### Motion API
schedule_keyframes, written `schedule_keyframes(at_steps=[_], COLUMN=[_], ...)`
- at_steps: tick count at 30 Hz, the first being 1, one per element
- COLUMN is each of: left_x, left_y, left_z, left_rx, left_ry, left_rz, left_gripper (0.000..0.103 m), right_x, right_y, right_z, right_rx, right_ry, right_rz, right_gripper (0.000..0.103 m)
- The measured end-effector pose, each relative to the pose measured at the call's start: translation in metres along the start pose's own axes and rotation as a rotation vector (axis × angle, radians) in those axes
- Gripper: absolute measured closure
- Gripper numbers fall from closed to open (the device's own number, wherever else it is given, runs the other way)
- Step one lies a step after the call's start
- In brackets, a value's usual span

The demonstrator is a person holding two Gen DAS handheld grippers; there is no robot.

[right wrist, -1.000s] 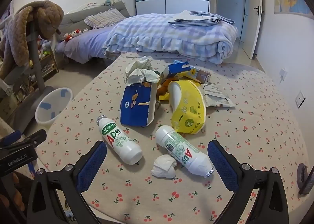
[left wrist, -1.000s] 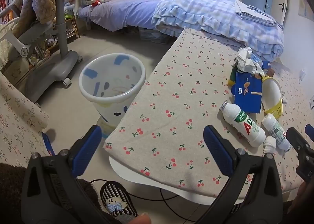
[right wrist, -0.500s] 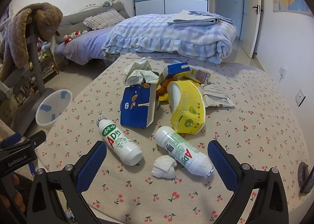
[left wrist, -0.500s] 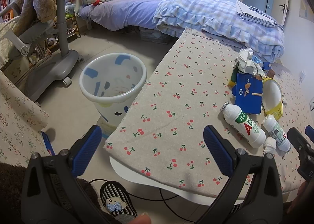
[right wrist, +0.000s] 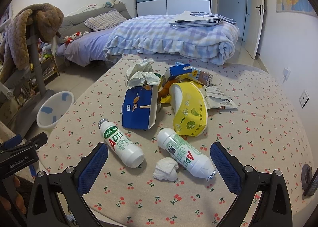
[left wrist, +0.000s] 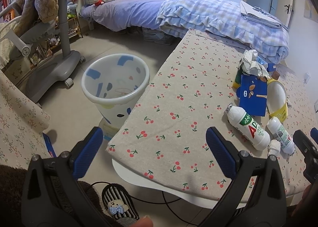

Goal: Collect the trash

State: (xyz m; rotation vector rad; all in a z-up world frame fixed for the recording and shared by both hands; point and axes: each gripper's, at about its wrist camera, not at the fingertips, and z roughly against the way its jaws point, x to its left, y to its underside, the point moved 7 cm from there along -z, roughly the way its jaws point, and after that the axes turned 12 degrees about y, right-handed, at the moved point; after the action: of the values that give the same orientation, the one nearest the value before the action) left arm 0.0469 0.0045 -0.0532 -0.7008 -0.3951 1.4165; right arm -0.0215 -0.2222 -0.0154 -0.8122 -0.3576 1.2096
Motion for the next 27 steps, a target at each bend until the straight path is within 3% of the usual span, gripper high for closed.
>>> schedule_keyframes(at_steps=[9, 17, 24, 27], left_x=[0.0019, -0.0005, 0.0003, 0.0003], left_y=[-0.0021, -0.0006, 0.0039, 0.0041], left_z=[0.0026, 0.0028, 0.0003, 0.0005], left_rx=[-0.019, -0.01, 0.076, 0.075], left_ry=[-0.03, 0.015, 0.008, 0.007], left_rz=[-0.025, 0.016, 0.029, 0.027], left_gripper=[0.0, 0.0, 0.0, 0.0], right_x=[0.0008, 0.0015, 0.0013, 0.0012], right_y=[0.0003, 0.0004, 0.0005, 0.0006], right_z=[0.0008, 0.0002, -0.0002, -0.0001], right_rx=[0.003, 0.004, 0.003, 0.004], right_ry=[0.0, -0.001, -0.001, -0.001], right_rz=[0.006, 0.004, 0.004, 0.004], right_gripper=[0.0, 0.0, 0.0, 0.0])
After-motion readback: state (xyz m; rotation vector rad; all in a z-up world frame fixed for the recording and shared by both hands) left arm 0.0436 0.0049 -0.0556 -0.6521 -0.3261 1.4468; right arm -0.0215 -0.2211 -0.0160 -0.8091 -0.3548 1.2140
